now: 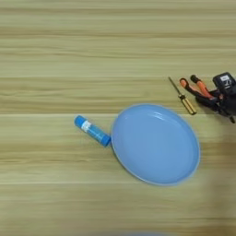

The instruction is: Move the objects on the table

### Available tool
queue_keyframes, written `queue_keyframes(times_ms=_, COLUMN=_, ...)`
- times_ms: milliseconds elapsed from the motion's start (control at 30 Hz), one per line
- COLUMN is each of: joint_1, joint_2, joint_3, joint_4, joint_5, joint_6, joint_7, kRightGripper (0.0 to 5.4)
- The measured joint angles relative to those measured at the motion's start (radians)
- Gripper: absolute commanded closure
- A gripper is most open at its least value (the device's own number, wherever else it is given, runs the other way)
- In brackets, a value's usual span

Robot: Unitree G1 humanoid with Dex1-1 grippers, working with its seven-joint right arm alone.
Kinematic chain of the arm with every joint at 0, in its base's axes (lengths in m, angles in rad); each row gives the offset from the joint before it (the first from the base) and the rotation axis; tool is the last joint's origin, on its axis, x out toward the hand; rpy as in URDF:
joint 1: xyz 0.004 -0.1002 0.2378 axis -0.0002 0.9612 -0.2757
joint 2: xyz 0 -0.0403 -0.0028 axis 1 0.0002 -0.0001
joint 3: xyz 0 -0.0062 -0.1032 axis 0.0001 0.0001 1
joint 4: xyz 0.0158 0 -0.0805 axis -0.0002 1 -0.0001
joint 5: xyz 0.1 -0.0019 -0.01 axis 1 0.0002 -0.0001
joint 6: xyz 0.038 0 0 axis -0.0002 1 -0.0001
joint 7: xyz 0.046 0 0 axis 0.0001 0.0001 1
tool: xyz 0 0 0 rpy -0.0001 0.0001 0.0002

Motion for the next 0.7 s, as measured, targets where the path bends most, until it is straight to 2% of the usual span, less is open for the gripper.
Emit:
queue_keyframes(times_ms=533, joint_1=-0.003, joint_2=-0.001, joint_3=-0.015, joint_4=-0.004, joint_5=0.008, joint_6=0.019, joint_7=0.014, kRightGripper=3.1)
queue_keyframes(times_ms=700, joint_1=-0.003, joint_2=0.0, joint_3=-0.022, joint_4=-0.06, joint_5=0.018, joint_6=0.029, joint_7=0.038, kRightGripper=3.1)
